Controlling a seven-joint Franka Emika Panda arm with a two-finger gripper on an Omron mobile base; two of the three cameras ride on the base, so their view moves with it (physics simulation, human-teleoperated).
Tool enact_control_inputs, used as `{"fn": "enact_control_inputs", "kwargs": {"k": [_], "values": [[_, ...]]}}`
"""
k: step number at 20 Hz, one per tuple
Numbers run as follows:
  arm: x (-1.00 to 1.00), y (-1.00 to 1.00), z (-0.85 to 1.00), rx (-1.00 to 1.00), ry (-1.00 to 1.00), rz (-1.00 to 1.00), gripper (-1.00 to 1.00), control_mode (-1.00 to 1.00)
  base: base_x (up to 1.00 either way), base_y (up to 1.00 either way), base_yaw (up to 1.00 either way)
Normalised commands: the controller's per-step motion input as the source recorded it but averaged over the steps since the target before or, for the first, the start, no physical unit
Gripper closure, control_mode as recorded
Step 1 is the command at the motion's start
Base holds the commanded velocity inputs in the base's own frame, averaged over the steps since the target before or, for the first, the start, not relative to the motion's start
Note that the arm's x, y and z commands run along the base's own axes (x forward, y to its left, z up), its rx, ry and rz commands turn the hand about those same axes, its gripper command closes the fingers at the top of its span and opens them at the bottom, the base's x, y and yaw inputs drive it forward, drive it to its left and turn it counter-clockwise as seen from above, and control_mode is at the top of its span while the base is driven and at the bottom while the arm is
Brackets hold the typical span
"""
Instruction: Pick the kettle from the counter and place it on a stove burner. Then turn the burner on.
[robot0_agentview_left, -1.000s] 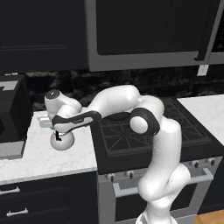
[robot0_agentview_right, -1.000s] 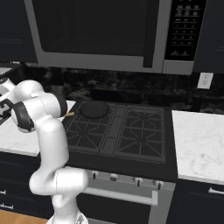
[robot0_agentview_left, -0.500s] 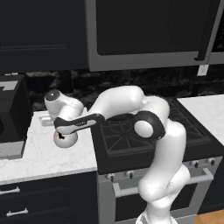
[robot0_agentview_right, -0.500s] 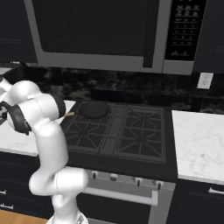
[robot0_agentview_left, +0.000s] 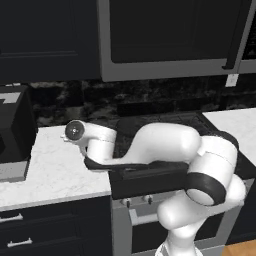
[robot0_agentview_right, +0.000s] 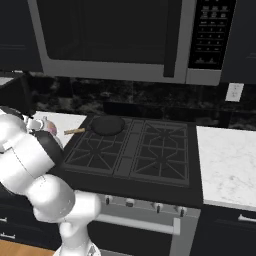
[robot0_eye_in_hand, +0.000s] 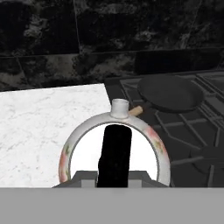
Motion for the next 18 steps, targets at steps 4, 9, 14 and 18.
{"fn": "enact_control_inputs", "kwargs": {"k": [4,9,14,18], "values": [[-0.08,-1.00,0.91,0.03,-0.18,-0.32,1.00,-1.00,0.00,0.00,0.00],[0.00,-1.00,0.83,0.07,-0.01,-0.42,1.00,-1.00,0.00,0.00,0.00],[0.00,-1.00,0.18,0.13,0.13,-0.38,1.00,-1.00,0.00,0.00,0.00],[0.18,-0.85,-0.14,0.11,0.14,-0.02,1.00,-1.00,0.00,0.00,0.00]]}}
